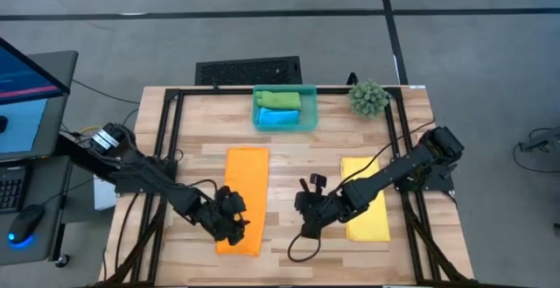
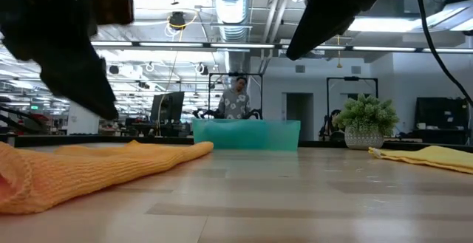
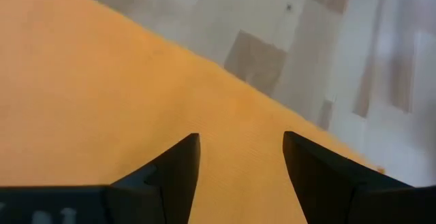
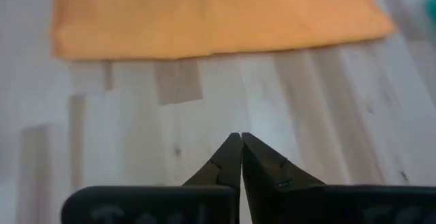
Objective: Roll microfiber towels into tight, uniform cylinder then place into a basket
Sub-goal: Roll the orange towel
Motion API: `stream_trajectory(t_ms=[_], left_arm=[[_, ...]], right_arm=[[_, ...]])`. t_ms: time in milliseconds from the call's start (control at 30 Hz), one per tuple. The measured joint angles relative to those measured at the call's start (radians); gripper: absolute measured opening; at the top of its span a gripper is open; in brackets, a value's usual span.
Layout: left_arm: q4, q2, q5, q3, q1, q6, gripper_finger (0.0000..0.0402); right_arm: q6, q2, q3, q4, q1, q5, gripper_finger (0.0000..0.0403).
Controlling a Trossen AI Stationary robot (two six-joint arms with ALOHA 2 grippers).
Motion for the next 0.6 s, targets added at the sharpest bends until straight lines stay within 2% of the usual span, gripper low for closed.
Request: stream_trajectory(t_ms=[167, 300, 433, 600], left_arm=[[-0.244, -0.049, -0.12, 0.046, -0.028, 0.016, 0.0204], [-0.322, -0.046, -0.138, 0.026, -0.03, 0.017, 0.0204], [-0.313, -0.037, -0.083, -0.005, -0.029, 0.029, 0.0204], [-0.19, -0.035, -0.047, -0.053, -0.025, 0.079, 0.0204]], right_arm=[[-0.129, 0.0, 0.0, 0.132, -0.013, -0.104, 0.0063], [-0.206, 0.0, 0.0, 0.248, -0.008, -0.171, 0.0105], [-0.331, 0.0, 0.0, 0.332, 0.01, -0.174, 0.016], [-0.457, 0.051, 0.001, 0.454, 0.021, -0.186, 0.0211]])
